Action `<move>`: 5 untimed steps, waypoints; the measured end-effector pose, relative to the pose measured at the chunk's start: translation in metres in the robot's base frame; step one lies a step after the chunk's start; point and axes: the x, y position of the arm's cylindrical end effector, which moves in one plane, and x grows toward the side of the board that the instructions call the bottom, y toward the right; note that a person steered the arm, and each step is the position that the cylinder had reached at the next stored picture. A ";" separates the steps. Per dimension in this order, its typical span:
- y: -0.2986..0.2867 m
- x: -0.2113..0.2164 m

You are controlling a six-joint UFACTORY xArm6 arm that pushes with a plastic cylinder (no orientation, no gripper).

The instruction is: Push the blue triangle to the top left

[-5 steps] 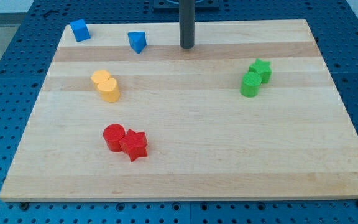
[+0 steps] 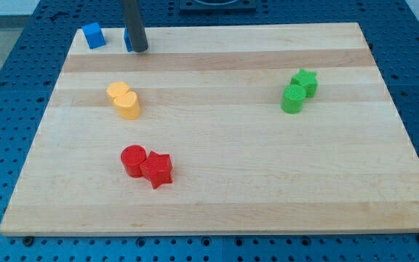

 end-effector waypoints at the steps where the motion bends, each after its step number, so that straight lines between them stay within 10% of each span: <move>1: 0.015 -0.003; 5: 0.000 -0.006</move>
